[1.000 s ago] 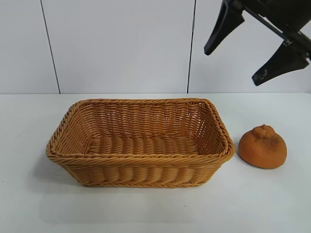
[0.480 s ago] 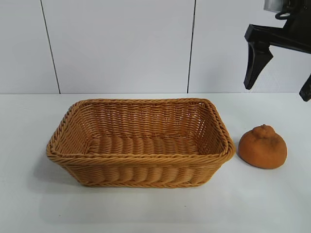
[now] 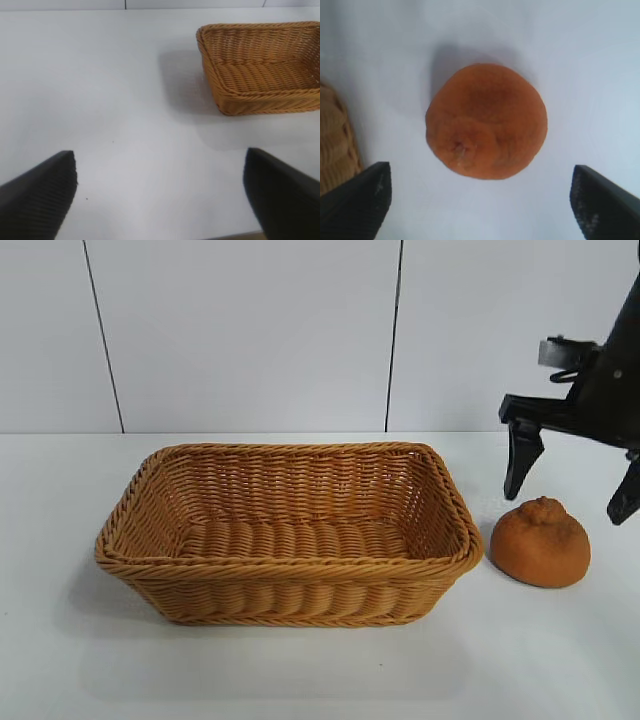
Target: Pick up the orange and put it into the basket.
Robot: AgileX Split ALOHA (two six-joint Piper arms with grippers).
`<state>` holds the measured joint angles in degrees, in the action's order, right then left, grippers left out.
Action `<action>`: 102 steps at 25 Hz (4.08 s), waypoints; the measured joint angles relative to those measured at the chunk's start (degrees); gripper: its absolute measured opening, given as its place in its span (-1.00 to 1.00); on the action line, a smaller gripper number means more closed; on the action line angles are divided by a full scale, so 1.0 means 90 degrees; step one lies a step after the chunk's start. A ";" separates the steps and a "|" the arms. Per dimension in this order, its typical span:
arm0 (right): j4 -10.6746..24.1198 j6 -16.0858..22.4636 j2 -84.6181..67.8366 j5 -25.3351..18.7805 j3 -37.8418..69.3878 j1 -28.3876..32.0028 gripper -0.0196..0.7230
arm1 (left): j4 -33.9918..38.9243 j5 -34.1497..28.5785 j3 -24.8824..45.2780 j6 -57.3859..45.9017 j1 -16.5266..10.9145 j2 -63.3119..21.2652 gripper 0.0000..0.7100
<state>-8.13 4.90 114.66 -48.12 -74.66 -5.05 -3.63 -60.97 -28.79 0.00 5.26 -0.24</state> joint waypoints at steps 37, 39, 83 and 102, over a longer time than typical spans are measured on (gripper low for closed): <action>-0.0287 -0.0412 -0.2203 -0.0936 -0.0166 -0.0245 -0.80 | 0.0005 0.0000 0.0000 0.0000 0.0000 0.0000 0.81; -0.0309 -0.0416 -0.2203 -0.0953 -0.0331 -0.0507 -0.80 | 0.0005 0.0000 0.0000 0.0000 0.0000 0.0000 0.81; -0.0728 0.0095 -0.0340 0.0548 -0.0753 -0.3147 0.70 | 0.0005 0.0013 0.0000 0.0000 0.0000 0.0000 0.81; 0.1325 0.0768 -0.0473 -0.2360 -0.2881 -0.2225 0.70 | 0.0019 0.0013 0.0000 0.0000 0.0000 0.0000 0.81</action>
<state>3.79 11.82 110.41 -69.36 -100.60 -25.08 -3.46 -60.86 -28.79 0.00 5.26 -0.24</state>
